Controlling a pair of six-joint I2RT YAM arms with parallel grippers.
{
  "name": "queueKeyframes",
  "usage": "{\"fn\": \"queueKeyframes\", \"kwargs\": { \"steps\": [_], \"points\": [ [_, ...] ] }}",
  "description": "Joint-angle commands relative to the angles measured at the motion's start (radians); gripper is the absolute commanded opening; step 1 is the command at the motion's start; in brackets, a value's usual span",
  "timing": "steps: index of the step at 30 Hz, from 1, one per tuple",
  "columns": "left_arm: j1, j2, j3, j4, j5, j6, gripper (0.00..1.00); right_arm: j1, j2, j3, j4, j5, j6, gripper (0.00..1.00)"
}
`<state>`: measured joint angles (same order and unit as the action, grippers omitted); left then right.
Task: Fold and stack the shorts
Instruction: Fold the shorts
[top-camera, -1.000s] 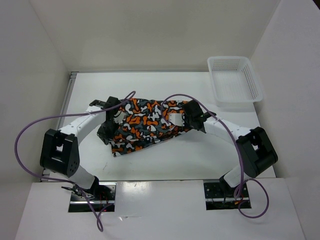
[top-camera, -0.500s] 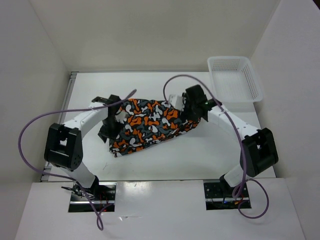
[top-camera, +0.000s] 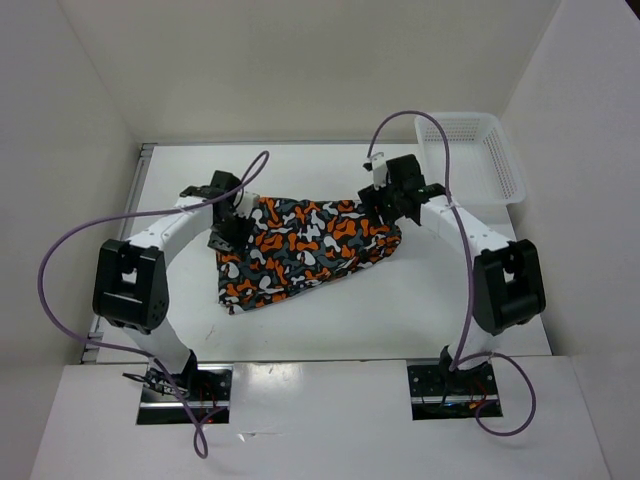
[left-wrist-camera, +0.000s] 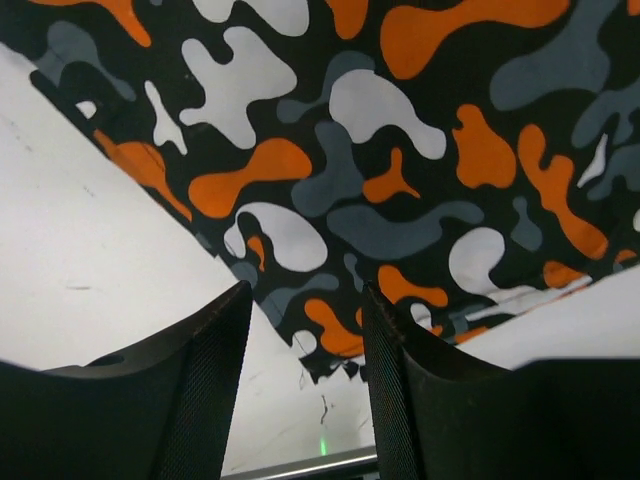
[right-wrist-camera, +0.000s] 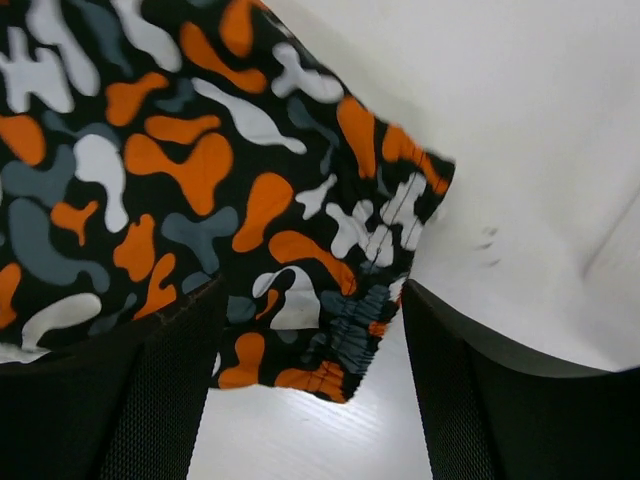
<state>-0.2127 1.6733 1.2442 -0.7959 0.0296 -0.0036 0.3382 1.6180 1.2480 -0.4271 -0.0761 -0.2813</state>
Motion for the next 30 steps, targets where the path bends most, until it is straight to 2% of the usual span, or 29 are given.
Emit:
{"fn": "queueKeyframes", "kwargs": {
  "steps": [1,6,12,16,18,19,22,23,26,27,30],
  "points": [
    [-0.002,0.034,-0.035,0.057,0.013,0.004,0.56,-0.033,0.039,-0.035,0.054,0.076,0.264,0.76],
    [-0.002,0.043,-0.086,0.086,0.013,0.004,0.56,-0.082,0.103,-0.068,0.054,0.137,0.367,0.77],
    [-0.002,0.092,-0.121,0.106,-0.032,0.004,0.56,-0.11,0.209,-0.09,0.076,0.124,0.421,0.77],
    [-0.002,0.13,-0.131,0.126,-0.066,0.004,0.56,-0.12,0.253,-0.09,0.085,0.024,0.433,0.77],
    [-0.002,0.154,-0.131,0.126,-0.066,0.004,0.56,-0.12,0.279,-0.079,0.085,-0.025,0.447,0.73],
    [-0.002,0.154,-0.131,0.136,-0.066,0.004,0.56,-0.12,0.289,-0.079,0.085,-0.034,0.456,0.7],
    [0.007,0.163,-0.131,0.156,-0.066,0.004,0.56,-0.12,0.289,-0.079,0.094,-0.06,0.456,0.51],
    [0.007,0.172,-0.131,0.156,-0.066,0.004,0.56,-0.12,0.289,-0.079,0.094,-0.062,0.456,0.34],
    [0.007,0.172,-0.131,0.165,-0.066,0.004,0.57,-0.111,0.289,-0.079,0.105,-0.062,0.456,0.04],
    [0.007,0.172,-0.131,0.175,-0.066,0.004,0.57,-0.111,0.289,-0.079,0.105,-0.062,0.456,0.0],
    [0.03,0.163,-0.12,0.175,-0.066,0.004,0.57,-0.111,0.276,-0.079,0.114,-0.062,0.433,0.0]
  ]
}}
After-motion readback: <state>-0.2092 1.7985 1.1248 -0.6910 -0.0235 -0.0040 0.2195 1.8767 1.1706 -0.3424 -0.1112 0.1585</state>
